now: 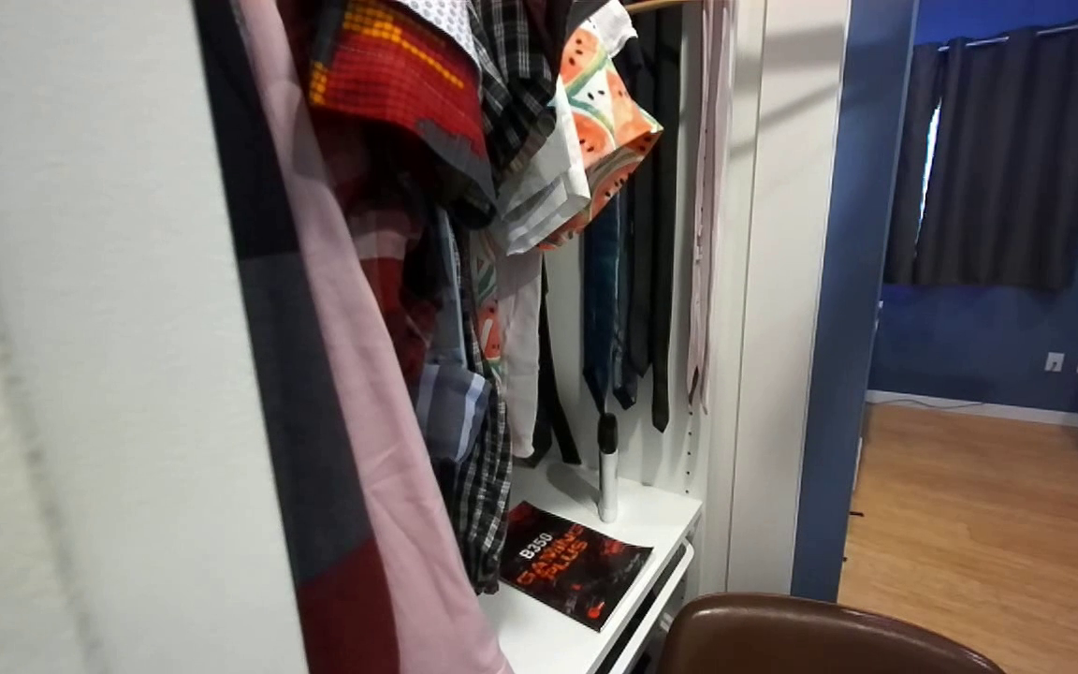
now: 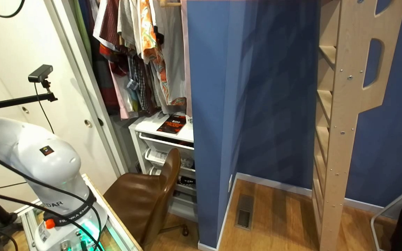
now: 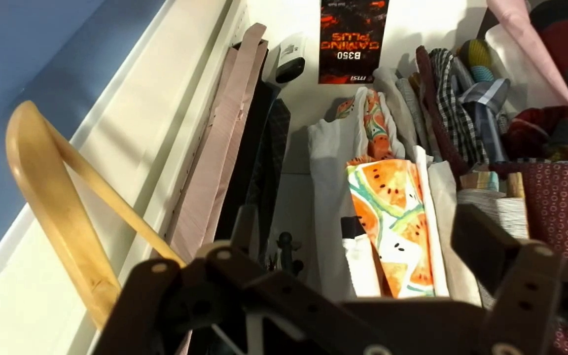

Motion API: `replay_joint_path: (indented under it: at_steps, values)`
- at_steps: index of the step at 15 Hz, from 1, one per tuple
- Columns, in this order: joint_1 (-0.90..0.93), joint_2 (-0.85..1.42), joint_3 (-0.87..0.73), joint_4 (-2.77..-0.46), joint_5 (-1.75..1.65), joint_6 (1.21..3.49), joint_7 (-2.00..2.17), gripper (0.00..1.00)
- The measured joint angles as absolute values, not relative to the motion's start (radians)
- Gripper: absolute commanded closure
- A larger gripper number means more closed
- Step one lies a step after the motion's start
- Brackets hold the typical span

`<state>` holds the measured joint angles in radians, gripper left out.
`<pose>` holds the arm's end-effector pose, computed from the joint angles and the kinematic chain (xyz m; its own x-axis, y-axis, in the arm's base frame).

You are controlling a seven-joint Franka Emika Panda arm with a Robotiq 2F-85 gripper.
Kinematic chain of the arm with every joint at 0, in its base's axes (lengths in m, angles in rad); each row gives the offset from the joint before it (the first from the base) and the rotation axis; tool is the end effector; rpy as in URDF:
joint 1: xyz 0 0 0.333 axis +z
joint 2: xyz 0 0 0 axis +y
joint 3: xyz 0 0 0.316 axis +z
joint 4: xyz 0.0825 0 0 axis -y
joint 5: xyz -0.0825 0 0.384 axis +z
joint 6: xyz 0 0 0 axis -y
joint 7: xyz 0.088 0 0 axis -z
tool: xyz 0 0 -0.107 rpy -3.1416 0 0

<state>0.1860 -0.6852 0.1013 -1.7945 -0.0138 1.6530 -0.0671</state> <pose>0.2844 0.1085 0.8270 0.7994 0.3211 0.5077 0.3091 -0.9446 0.1106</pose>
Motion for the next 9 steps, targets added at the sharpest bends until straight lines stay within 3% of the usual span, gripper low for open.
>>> replay_joint_path:
  at_steps: [9]
  values:
    - [0.146,-0.643,0.058,-1.702,-0.025,1.763,-0.165,0.0]
